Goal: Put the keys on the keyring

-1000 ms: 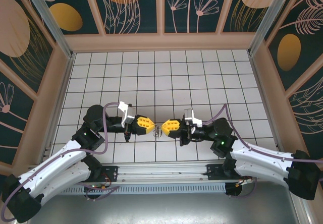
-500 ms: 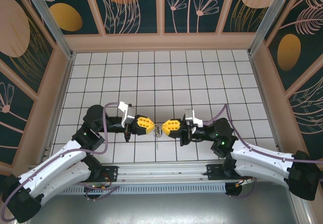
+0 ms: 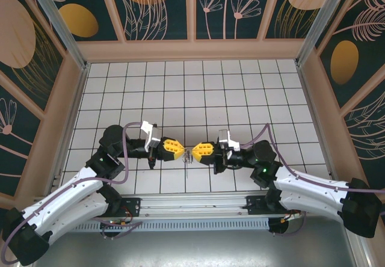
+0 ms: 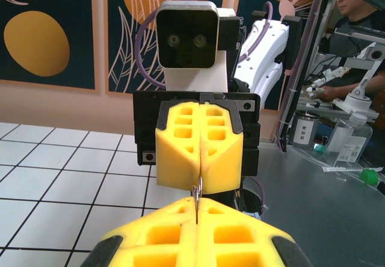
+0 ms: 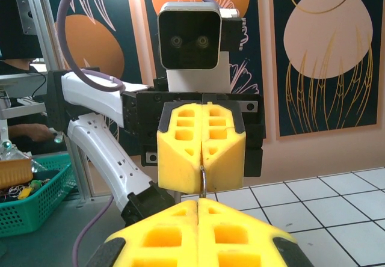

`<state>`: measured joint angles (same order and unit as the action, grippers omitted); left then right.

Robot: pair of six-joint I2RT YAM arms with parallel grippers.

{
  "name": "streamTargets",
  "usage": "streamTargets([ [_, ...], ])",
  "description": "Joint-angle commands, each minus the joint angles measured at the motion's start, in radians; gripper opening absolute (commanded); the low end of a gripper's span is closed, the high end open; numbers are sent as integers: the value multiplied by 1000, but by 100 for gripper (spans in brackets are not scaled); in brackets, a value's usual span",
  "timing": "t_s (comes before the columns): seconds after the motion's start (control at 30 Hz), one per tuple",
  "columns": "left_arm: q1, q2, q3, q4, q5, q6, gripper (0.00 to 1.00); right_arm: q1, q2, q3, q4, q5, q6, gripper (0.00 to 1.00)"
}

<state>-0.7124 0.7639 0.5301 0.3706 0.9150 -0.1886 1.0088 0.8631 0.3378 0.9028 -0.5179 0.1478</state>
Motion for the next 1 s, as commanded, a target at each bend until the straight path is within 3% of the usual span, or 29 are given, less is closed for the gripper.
streamTargets([
  [0.0,-4,-7,13,30,11,6,0,-4,3,1,61,-4,17,0],
  [0.97,-5,-9,14,27,9,9,0,-6,-32,-13,45,15,23,0],
])
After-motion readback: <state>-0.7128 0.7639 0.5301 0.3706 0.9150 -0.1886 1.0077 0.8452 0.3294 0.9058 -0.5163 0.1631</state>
